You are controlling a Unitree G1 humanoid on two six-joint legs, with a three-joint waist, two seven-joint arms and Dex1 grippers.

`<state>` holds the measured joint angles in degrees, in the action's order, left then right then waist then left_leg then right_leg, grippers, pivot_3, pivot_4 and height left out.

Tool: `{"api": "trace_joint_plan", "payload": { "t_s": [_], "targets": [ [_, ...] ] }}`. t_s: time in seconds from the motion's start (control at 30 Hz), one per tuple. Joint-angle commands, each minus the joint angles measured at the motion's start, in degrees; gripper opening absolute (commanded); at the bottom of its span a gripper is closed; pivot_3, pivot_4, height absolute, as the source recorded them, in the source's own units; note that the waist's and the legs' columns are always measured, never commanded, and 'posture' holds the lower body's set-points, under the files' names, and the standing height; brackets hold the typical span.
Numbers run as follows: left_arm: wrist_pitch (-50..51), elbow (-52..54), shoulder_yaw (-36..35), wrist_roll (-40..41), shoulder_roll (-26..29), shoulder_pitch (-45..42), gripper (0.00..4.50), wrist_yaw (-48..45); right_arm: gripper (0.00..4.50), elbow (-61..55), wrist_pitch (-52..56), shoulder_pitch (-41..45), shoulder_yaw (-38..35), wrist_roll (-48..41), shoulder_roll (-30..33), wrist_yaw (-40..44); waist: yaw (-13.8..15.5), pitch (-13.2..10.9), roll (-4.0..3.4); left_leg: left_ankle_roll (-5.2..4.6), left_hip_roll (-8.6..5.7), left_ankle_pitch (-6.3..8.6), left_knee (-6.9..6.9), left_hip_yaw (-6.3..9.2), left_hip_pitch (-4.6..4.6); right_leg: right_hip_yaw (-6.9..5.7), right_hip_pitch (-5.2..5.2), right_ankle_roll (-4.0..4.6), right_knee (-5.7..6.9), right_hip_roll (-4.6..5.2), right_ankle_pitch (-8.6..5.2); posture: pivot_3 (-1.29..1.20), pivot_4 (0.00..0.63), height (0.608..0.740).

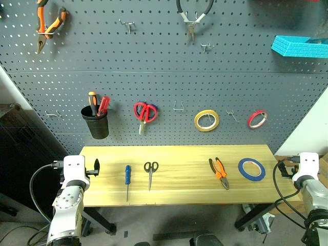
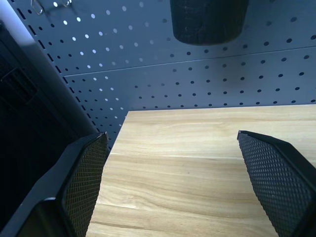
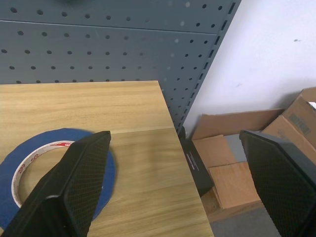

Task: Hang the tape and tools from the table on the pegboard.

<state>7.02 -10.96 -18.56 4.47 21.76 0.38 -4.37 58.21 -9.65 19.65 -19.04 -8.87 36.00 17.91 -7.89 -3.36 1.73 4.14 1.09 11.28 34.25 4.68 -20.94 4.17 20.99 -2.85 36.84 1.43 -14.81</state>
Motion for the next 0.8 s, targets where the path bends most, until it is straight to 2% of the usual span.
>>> {"api": "trace_joint_plan", "payload": {
  "t_s": [0.03, 0.2, 0.37, 0.5, 0.67, 0.8],
  "targets": [
    [-0.95, 1.6, -1.57, 0.51, 0.7, 0.23, 4.45, -0.04, 4.5, -2.56, -0.99, 1.0, 0.14, 0.28, 1.41, 0.73, 0.01, 0.0, 0.0, 0.0, 0.0, 0.0, 0.0, 0.0, -0.01, 0.0, 0.01, 0.0, 0.0, 0.0, 0.0, -0.02, 0.0, 0.74],
    [-0.92, 5.95, -0.3, 1.34, 0.35, 1.99, 4.45, -2.24, 4.5, -4.54, 0.66, 0.89, 1.25, 0.92, 0.63, 2.65, 0.02, -0.01, 0.01, 0.01, 0.01, 0.0, -0.01, -0.03, -0.06, 0.02, 0.08, 0.0, 0.0, 0.0, 0.0, -0.02, 0.0, 0.74],
    [5.06, 13.75, 4.74, 1.38, 0.02, 3.6, 4.45, -6.39, 4.5, -10.48, 5.84, 0.64, 3.57, 0.84, -0.39, 5.7, -0.04, -0.02, -0.02, 0.01, 0.02, 0.01, -0.01, -0.05, -0.08, 0.03, 0.09, 0.0, 0.01, 0.0, 0.0, -0.05, 0.0, 0.74],
    [9.49, 18.9, 10.25, 1.54, 0.19, 1.42, 4.45, -10.59, 4.5, -19.58, 14.31, -1.06, 7.16, 1.45, -1.71, 7.53, -0.07, -0.03, -0.03, 0.02, 0.04, 0.01, -0.01, -0.05, -0.09, 0.03, 0.13, 0.01, 0.01, -0.01, 0.0, -0.07, 0.0, 0.74],
    [13.41, 22.15, 13.77, 2.37, 0.68, -1.2, 4.45, -14.06, 4.5, -29.93, 24.95, -2.45, 9.6, 0.42, -1.96, 10.22, -0.1, -0.07, -0.11, 0.02, 0.05, 0.01, -0.01, -0.05, -0.18, 0.03, 0.21, 0.01, 0.03, -0.04, 0.0, -0.09, 0.011, 0.74],
    [12.32, 24.13, 20.6, -0.1, 1.8, -4.61, 4.45, -18.63, 4.5, -30.34, 31.81, -0.03, 12.66, 1.42, -1.37, 13.36, -0.22, -0.54, -0.24, 0.04, 0.05, 0.02, 0.0, -0.06, -0.35, 0.03, 0.38, 0.0, 0.02, -0.05, 0.0, -0.12, 0.049, 0.74]
  ]
}}
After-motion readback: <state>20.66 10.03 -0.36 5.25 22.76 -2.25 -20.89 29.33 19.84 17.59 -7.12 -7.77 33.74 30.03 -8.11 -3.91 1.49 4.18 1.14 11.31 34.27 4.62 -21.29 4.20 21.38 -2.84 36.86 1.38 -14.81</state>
